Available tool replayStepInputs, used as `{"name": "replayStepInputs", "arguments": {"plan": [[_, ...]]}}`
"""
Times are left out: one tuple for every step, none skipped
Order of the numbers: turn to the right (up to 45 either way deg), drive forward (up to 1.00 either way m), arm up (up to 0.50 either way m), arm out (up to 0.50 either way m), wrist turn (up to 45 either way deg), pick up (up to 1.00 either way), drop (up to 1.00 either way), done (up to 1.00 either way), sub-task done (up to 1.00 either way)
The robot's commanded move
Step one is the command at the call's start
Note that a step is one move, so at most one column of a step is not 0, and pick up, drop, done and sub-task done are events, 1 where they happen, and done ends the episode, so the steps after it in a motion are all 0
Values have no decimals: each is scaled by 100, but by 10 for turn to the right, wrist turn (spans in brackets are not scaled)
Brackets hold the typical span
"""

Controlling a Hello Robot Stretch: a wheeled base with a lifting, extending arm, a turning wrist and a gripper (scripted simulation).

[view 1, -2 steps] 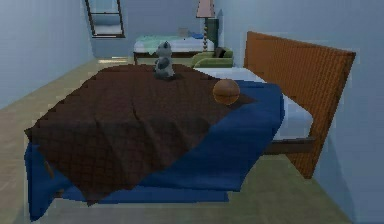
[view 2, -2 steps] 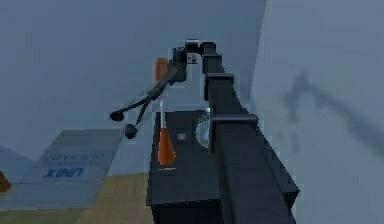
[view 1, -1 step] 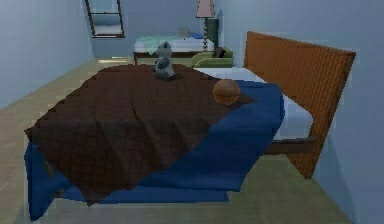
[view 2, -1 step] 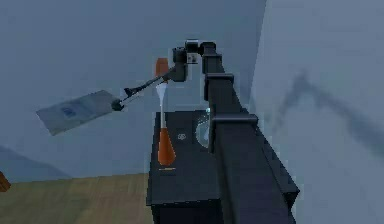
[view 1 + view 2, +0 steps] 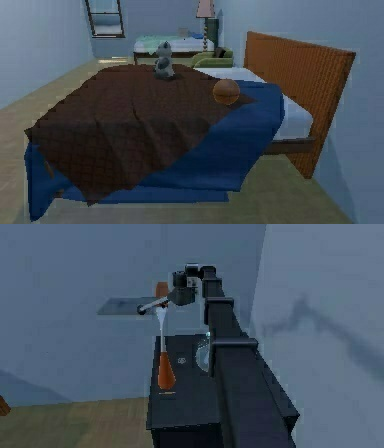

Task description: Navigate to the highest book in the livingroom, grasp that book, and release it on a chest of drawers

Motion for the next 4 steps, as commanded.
{"name": "replayStepInputs", "arguments": {"plan": [[0, 0, 0, 0, 450, 0, 0, 0, 0], [0, 0, 0, 0, 150, 0, 0, 0, 0], [0, 0, -10, 0, 0, 0, 0, 0, 0], [0, 0, -32, 0, 0, 0, 0, 0, 0]]}}
